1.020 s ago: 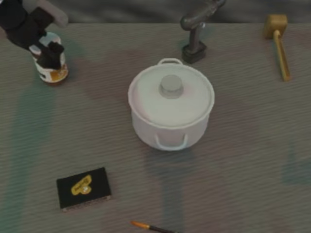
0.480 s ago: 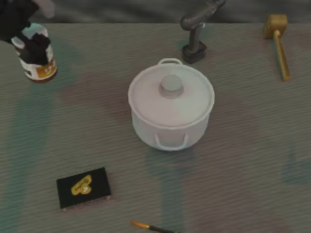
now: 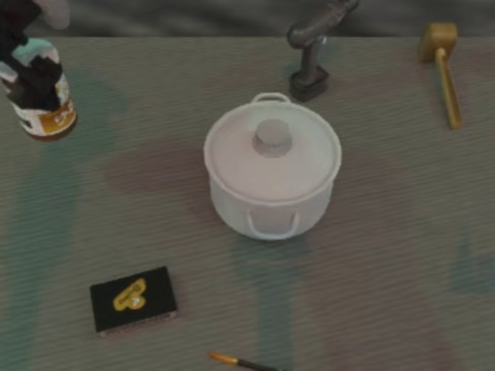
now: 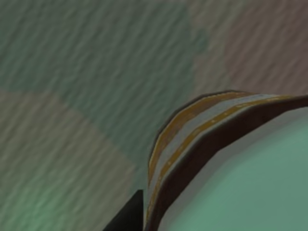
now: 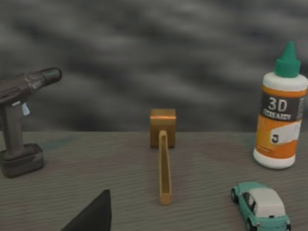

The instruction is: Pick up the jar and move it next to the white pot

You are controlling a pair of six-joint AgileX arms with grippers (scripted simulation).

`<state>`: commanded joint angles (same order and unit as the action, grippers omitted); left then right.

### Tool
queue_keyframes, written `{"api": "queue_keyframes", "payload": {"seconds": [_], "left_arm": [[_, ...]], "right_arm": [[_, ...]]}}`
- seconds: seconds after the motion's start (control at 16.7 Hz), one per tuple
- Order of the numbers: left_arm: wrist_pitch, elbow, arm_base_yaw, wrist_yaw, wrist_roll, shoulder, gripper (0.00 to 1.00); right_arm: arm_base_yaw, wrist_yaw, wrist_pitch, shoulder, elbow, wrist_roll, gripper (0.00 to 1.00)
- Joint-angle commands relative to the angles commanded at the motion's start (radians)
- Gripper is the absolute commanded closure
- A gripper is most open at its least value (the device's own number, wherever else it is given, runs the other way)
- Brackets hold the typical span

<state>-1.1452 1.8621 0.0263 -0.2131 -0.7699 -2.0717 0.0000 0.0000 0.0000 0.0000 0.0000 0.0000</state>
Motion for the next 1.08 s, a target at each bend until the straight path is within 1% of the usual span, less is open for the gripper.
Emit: {"api": "queue_keyframes", "payload": {"seconds": [0.24, 0.42, 0.6, 0.96, 1.08], "left_arm": [[0.007, -0.002, -0.009, 0.005, 0.012, 0.000, 1.00], [0.044, -0.044, -0.039, 0.035, 0.111, 0.018, 1.00], [0.104, -0.123, -0.097, 0.086, 0.295, 0.047, 1.00], [0.256, -0.329, -0.247, 0.213, 0.756, 0.123, 1.00], [0.305, -0.392, -0.292, 0.252, 0.891, 0.149, 1.00]], "right_arm": [[0.000, 0.000, 0.000, 0.000, 0.000, 0.000, 0.00], [0.000, 0.000, 0.000, 0.000, 0.000, 0.000, 0.00], [0.000, 0.000, 0.000, 0.000, 0.000, 0.000, 0.00], [0.000, 0.000, 0.000, 0.000, 0.000, 0.000, 0.00], [0.000, 0.000, 0.000, 0.000, 0.000, 0.000, 0.00]]}}
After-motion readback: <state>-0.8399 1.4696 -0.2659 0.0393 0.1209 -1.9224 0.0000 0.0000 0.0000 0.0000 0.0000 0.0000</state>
